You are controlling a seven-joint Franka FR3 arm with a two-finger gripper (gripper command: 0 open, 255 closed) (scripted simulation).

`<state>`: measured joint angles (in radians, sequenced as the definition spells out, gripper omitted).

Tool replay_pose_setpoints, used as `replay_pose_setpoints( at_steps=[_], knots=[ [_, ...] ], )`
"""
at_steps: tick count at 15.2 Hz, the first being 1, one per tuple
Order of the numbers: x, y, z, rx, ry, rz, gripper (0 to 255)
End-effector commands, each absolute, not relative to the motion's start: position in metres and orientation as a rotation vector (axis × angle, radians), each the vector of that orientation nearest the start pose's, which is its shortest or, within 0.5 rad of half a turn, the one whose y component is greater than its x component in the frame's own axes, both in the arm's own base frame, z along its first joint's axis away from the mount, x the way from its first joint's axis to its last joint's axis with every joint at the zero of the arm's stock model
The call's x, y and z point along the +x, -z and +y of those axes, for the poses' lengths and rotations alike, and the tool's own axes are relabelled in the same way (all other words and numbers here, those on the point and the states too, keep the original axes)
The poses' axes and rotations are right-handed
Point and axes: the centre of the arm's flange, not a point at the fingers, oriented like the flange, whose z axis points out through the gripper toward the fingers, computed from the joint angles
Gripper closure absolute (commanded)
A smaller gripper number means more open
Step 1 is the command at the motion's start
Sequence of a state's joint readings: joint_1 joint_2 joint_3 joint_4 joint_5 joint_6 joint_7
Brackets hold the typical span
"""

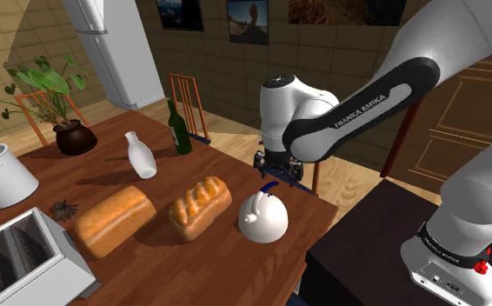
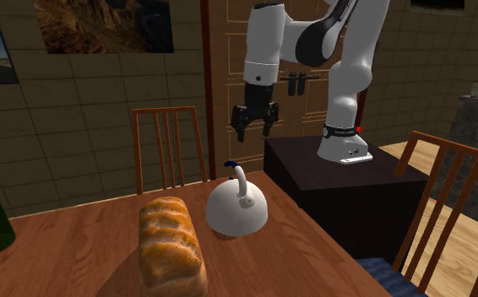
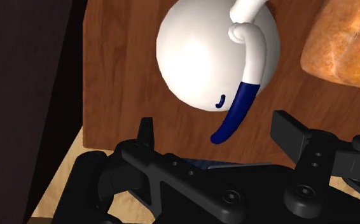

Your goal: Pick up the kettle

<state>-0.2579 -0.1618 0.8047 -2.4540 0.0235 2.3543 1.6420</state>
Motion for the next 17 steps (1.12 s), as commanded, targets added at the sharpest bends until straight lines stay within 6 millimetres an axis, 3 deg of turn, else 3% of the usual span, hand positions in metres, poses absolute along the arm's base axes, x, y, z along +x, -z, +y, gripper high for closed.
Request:
replay_pose_setpoints(
  at_steps=[1,5,14,15,17],
  knots=[
    [0.418,-0.326,0.258,-2.624,0.154,1.772,0],
    [0.450,-0.297,0.282,-2.514,0.160,1.923,0],
    [0.450,-0.257,0.282,-2.514,0.160,1.923,0],
    [0.450,-0.258,0.282,-2.514,0.160,1.923,255],
    [0.449,-0.257,0.282,-2.514,0.160,1.923,255]
  ],
)
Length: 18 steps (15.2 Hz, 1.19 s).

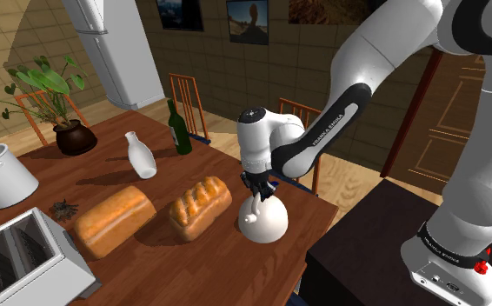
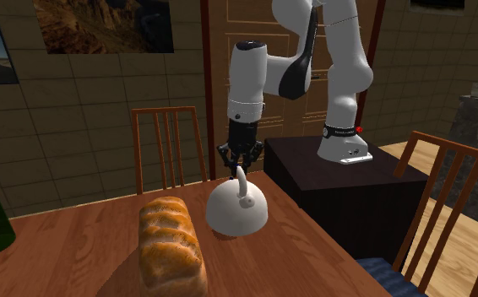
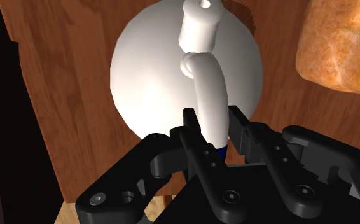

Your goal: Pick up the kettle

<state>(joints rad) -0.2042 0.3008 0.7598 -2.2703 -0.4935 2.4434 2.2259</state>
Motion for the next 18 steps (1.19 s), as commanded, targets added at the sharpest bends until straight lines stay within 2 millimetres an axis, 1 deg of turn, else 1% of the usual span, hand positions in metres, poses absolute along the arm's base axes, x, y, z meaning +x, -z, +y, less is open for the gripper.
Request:
replay_pose_setpoints(
  at_steps=[1,7,18],
  knots=[
    [0.449,-0.258,0.282,-2.514,0.160,1.923,255],
    [0.450,-0.257,0.282,-2.514,0.160,1.923,255],
    [0.450,-0.315,0.282,-2.514,0.160,1.923,255]
  ],
)
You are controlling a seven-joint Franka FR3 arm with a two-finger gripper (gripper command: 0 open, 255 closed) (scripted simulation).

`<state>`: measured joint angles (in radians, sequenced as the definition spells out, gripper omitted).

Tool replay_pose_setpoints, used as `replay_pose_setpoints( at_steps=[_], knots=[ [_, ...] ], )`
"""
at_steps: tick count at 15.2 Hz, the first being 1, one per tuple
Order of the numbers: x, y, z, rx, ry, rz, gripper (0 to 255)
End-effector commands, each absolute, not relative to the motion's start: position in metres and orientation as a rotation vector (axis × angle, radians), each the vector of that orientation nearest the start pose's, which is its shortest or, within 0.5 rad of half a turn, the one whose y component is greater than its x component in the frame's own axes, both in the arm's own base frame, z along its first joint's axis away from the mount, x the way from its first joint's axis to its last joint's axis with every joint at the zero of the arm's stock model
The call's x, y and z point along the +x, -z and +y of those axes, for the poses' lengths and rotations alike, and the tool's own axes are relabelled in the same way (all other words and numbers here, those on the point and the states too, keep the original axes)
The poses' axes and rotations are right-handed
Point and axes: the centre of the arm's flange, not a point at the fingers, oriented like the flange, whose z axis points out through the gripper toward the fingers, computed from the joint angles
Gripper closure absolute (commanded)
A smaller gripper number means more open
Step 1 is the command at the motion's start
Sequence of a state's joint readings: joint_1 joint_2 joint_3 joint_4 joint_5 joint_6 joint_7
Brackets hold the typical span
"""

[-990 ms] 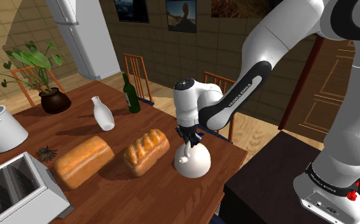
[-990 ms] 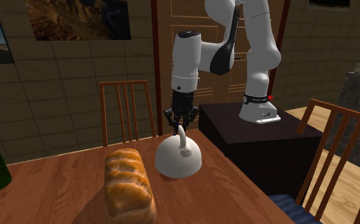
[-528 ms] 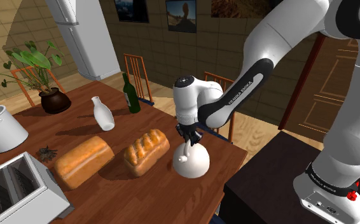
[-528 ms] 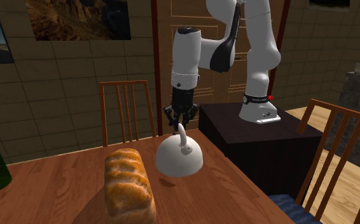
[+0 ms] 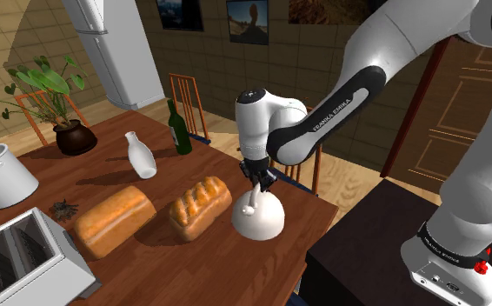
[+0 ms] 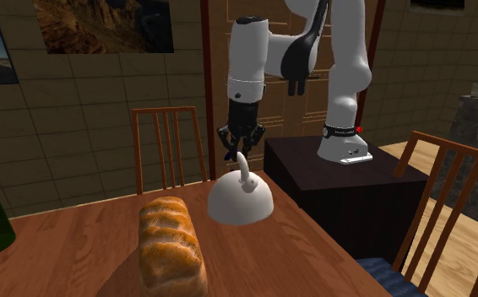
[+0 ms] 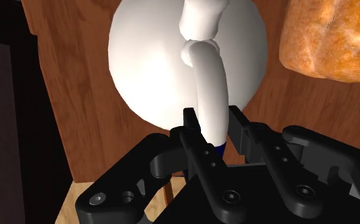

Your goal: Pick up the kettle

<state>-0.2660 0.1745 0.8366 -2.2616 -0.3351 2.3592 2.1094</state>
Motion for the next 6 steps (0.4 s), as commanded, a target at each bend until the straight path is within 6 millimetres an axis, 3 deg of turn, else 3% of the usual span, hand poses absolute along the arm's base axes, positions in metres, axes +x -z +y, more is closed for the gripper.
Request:
replay_pose_setpoints(
  at_steps=[1,6],
  knots=[
    [0.450,-0.320,0.282,-2.514,0.160,1.923,255],
    [0.450,-0.337,0.282,-2.514,0.160,1.923,255]
  ],
)
